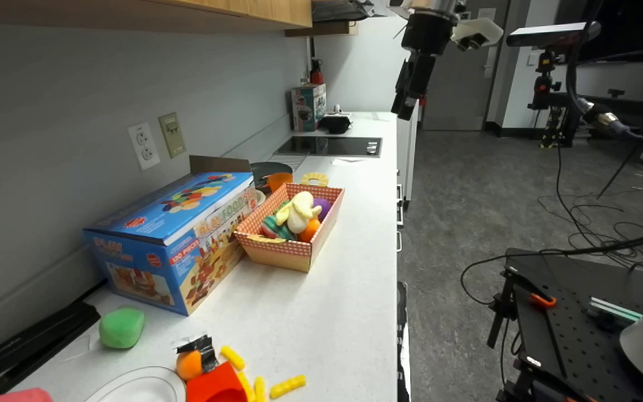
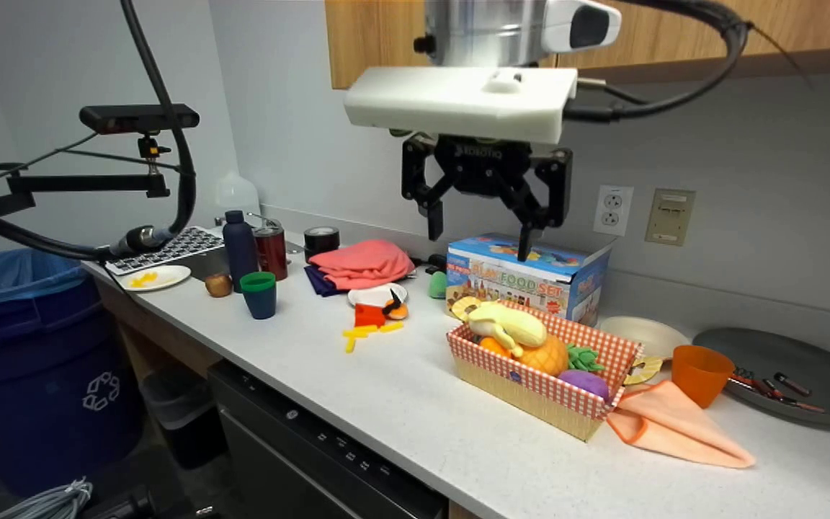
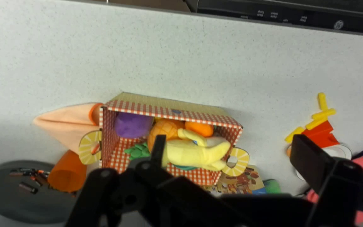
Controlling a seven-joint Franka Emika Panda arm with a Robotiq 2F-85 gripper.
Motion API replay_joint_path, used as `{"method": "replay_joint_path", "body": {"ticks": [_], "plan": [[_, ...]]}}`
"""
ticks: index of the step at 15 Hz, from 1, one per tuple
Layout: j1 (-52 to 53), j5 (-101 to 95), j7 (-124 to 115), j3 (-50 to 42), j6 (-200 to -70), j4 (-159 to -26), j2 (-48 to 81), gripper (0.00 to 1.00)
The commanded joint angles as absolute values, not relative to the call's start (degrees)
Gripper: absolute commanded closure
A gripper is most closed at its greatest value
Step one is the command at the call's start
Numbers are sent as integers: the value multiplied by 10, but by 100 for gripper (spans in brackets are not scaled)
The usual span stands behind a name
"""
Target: Open the left side of the drawer.
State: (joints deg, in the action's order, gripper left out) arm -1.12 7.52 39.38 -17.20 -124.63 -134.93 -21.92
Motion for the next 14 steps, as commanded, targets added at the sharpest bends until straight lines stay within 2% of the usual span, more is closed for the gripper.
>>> {"method": "replay_joint_path", "body": {"ticks": [1, 7, 8, 14], "plan": [[-7, 74, 408, -147, -1245, -1333, -257, 0], [14, 83, 393, -117, -1308, -1297, -279, 0], [9, 74, 391, -122, -1282, -1290, -266, 0], [13, 73, 387, -118, -1309, -1275, -262, 0]]}}
